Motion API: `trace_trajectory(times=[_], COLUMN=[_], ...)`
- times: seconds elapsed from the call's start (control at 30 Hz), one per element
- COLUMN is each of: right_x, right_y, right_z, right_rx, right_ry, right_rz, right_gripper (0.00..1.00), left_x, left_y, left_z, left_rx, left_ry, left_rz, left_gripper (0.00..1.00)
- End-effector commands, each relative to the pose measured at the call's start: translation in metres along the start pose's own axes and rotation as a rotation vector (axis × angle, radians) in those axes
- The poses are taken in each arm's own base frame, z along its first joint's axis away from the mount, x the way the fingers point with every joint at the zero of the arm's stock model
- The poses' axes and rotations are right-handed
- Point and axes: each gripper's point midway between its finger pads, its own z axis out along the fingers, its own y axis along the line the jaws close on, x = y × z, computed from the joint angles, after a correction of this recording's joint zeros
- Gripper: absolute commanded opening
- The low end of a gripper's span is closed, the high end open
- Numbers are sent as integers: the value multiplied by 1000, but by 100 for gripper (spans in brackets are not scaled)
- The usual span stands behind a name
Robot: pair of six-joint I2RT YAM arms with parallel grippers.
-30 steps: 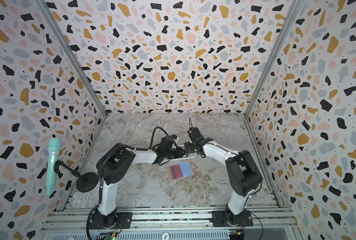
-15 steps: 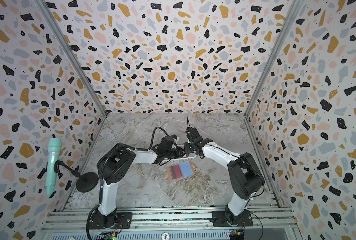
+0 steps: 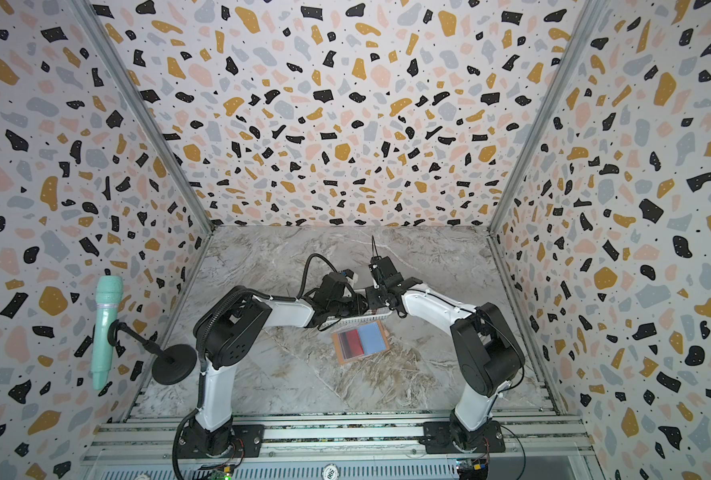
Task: Insert credit cards into a card holder
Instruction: Pick up the credit card from the storage box.
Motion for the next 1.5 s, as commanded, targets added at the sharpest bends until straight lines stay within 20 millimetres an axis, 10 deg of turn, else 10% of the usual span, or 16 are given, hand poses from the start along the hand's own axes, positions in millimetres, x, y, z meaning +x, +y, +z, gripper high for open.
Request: trace_trajectory(times=[0.0, 0.73, 1.47], right_x=[3, -9, -23], right_y=[3, 1, -18], right_z=[1, -18, -137], right_rx=[-7, -2, -349], right_ry=[6, -45, -275], right_rz=[4, 43, 187], right_gripper=[18, 2, 0], left_x=[3, -14, -21], left_y=[2, -16, -103], left_z=[4, -25, -149], left_rx=[7, 3, 382], left_ry=[7, -53, -273], left_rz=[1, 31, 33], left_gripper=[29, 29, 49])
